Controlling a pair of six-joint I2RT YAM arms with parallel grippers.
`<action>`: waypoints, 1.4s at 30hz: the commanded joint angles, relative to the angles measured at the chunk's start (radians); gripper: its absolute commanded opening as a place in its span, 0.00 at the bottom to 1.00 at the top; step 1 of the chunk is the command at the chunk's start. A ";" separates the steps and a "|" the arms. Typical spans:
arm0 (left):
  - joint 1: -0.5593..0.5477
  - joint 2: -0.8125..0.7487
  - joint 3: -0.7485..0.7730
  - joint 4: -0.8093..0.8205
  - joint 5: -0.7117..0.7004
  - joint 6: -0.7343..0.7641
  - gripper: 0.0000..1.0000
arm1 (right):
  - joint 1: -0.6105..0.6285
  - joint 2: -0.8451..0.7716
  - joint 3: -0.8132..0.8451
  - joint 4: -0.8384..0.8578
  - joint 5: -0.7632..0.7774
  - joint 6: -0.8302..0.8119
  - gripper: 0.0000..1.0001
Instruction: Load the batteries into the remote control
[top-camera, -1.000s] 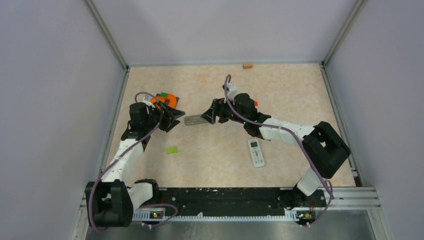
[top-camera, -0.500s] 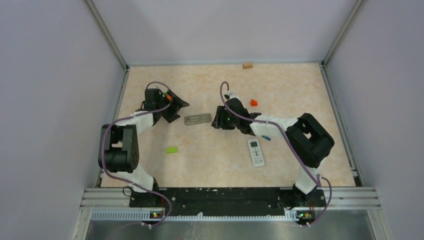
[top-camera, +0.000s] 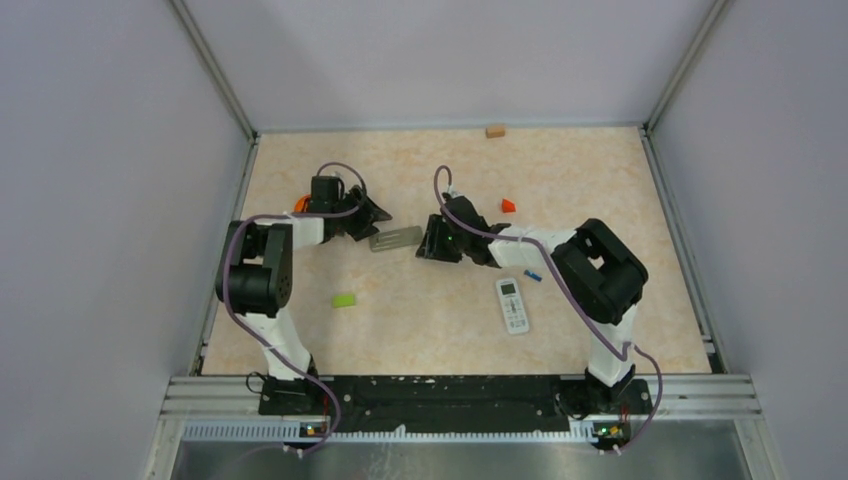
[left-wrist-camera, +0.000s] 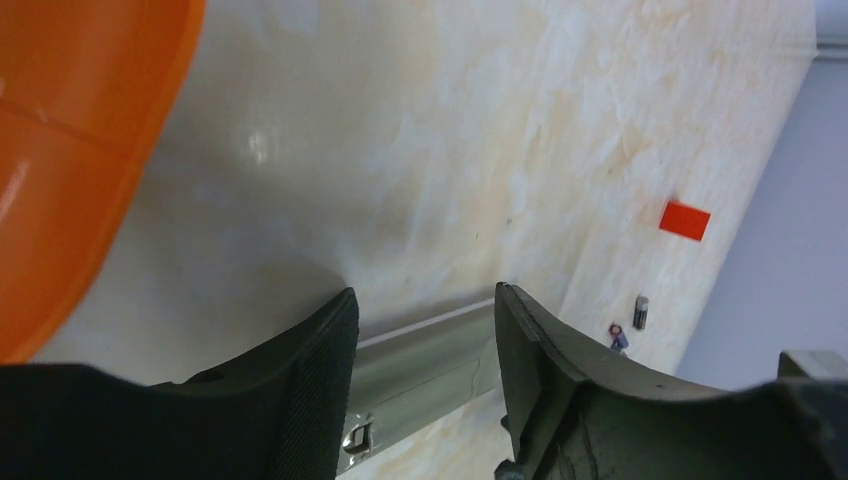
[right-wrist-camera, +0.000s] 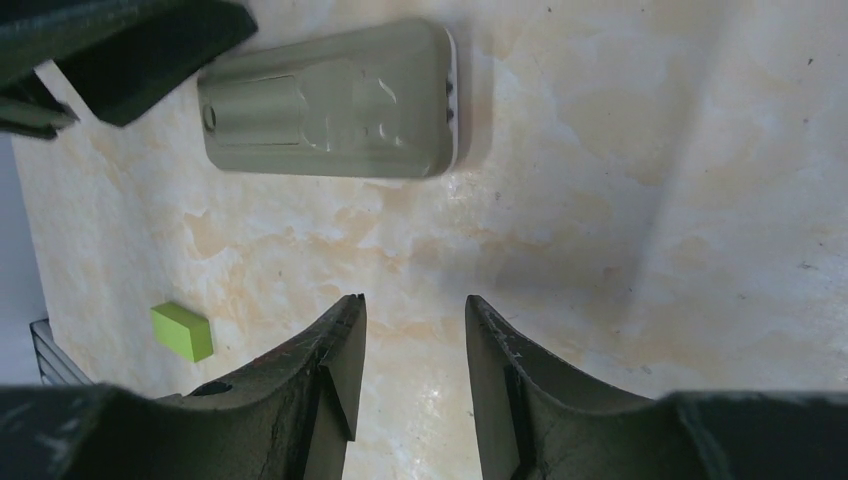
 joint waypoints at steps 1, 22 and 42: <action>-0.032 -0.103 -0.142 0.087 0.055 -0.070 0.56 | -0.001 0.018 0.053 0.007 0.016 0.005 0.42; -0.064 -0.593 -0.374 -0.150 -0.317 -0.119 0.68 | 0.043 0.041 0.171 -0.094 0.058 -0.468 0.76; 0.076 -0.785 -0.419 -0.239 -0.410 -0.104 0.98 | 0.180 0.272 0.434 -0.288 0.377 -0.471 0.62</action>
